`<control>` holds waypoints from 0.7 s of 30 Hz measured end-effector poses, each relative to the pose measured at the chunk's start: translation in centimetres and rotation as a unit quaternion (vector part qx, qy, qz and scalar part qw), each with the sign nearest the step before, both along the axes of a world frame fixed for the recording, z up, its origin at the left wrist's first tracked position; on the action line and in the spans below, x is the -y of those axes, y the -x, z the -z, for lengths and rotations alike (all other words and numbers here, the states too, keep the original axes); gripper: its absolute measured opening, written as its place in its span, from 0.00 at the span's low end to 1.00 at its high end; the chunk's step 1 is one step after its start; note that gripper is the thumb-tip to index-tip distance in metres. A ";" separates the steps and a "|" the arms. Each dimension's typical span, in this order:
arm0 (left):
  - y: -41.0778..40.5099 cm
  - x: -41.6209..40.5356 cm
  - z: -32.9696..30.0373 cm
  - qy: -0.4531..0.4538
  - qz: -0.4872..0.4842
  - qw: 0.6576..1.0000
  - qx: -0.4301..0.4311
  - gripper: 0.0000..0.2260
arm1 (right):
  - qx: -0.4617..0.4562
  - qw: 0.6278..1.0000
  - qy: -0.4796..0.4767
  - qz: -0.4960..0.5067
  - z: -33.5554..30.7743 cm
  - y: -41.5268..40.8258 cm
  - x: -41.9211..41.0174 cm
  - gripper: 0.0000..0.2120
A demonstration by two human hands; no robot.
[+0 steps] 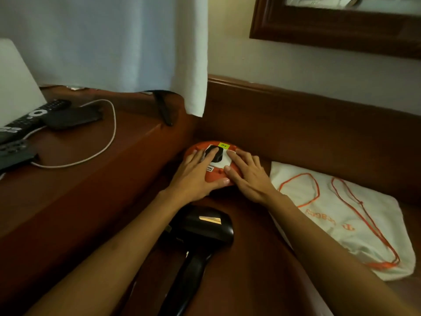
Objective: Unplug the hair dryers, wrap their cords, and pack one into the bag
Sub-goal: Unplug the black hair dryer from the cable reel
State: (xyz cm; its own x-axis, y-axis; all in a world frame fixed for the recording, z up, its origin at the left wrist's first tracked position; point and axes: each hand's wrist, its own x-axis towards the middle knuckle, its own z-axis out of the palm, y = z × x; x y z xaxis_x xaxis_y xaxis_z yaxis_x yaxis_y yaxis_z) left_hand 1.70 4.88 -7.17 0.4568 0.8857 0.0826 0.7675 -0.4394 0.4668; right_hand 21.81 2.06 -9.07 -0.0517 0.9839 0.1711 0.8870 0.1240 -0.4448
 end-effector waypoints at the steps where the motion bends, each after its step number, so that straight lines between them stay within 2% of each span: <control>1: 0.0 0.1 -0.1 0.001 0.000 1.000 -0.001 0.45 | 0.008 1.000 0.004 0.002 -0.4 0.0 0.0 0.32; 5: 0.2 0.4 -0.5 0.007 0.002 1.000 0.011 0.46 | 0.063 0.997 0.044 -0.003 -2.4 -0.2 -0.5 0.32; 8: 0.3 0.6 -0.8 0.055 -0.017 0.997 0.057 0.55 | 0.092 0.995 0.031 -0.002 -4.5 0.4 -0.9 0.33; 10: 0.1 0.5 -1.3 0.073 -0.025 0.996 0.047 0.60 | 0.058 0.998 0.011 -0.005 -5.6 1.6 -1.4 0.33; 13: 0.2 0.3 -1.6 0.090 -0.024 0.995 0.046 0.61 | -0.013 0.998 0.053 -0.044 -6.6 3.3 -2.2 0.33; 21: 0.3 0.2 -0.8 0.096 -0.039 0.992 0.074 0.61 | -0.002 0.997 0.028 -0.077 -6.4 3.2 -3.1 0.20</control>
